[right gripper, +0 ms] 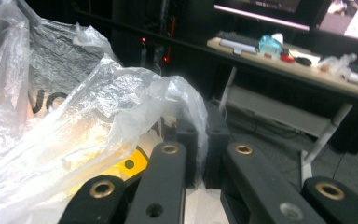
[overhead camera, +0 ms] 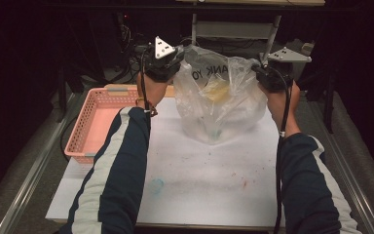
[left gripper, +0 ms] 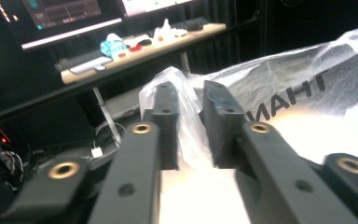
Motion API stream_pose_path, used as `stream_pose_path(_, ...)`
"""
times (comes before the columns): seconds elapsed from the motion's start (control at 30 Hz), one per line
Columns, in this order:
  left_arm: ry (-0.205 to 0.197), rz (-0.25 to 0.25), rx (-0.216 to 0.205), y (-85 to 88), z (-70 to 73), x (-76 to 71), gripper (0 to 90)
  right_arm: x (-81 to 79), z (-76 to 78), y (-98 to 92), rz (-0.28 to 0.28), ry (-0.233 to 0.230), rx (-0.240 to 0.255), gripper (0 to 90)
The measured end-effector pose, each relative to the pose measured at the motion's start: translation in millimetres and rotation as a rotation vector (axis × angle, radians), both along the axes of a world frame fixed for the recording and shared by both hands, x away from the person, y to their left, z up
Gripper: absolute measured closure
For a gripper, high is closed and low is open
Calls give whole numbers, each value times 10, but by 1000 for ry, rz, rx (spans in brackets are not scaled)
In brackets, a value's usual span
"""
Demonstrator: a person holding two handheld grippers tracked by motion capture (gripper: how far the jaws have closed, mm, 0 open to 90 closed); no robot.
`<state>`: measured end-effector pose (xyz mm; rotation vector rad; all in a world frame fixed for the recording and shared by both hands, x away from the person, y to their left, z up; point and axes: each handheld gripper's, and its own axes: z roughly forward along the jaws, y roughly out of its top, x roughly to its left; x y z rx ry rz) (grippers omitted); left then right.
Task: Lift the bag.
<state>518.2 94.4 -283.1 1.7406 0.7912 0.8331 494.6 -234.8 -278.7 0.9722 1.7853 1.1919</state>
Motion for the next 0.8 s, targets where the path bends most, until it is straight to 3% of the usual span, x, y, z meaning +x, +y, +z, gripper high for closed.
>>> stream_pose_path(0.13, 20, -1, -3, 9, -31, 16, 660, 52, -63, -87, -27, 17, 7, 892)
stream_pose_path(0.3, 9, 0, 1, 18, 0, 2, 601, 102, -96, -162, -49, 32, 4, 875)
stream_pose_path(0.47, -1, 38, 17, 32, 38, -10, 512, 118, -86, -191, -71, 38, -7, 732)
stream_pose_path(0.53, -13, 54, 10, 64, 85, -19, 515, 109, -49, -200, -87, 24, -8, 640)
stream_pose_path(0.6, -29, 73, 19, 93, 160, -31, 515, 73, 4, -211, -85, 0, 1, 608)
stream_pose_path(0.67, -58, 86, 31, 129, 264, -44, 515, 38, 64, -205, -101, -25, -21, 584)
stream_pose_path(0.8, -87, 118, 49, 184, 453, -90, 533, 1, 207, -240, -111, -37, -7, 563)
